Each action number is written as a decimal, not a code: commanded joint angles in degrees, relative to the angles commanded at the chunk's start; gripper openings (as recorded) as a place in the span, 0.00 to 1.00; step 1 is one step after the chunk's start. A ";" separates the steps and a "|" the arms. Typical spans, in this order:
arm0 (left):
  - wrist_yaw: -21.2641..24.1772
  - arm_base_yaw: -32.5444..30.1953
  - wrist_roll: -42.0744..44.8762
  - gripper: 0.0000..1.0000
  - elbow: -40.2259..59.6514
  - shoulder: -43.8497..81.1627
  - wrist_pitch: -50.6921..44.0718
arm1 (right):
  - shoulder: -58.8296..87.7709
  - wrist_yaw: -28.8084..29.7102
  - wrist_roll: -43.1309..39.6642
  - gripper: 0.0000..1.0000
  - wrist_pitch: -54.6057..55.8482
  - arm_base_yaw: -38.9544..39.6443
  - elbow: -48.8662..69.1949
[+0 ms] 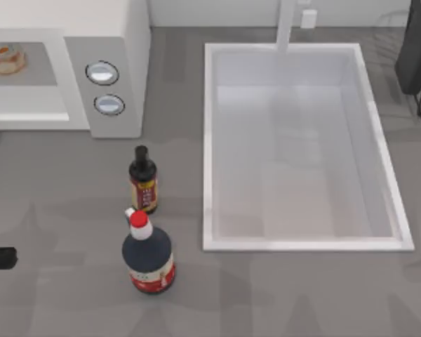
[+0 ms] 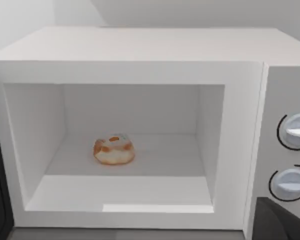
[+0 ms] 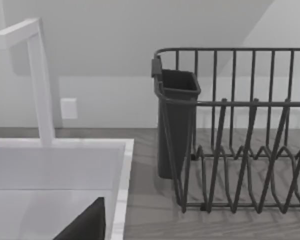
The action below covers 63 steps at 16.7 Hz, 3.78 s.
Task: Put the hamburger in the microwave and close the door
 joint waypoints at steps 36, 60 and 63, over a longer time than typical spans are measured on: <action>0.27 5.44 9.96 0.00 9.21 13.99 -1.29 | 0.00 0.00 0.00 1.00 0.00 0.00 0.00; 50.35 72.03 53.14 0.00 75.80 102.36 -38.06 | 0.00 0.00 0.00 1.00 0.00 0.00 0.00; 50.18 71.78 53.13 0.00 75.64 102.19 -37.94 | 0.00 0.00 0.00 1.00 0.00 0.00 0.00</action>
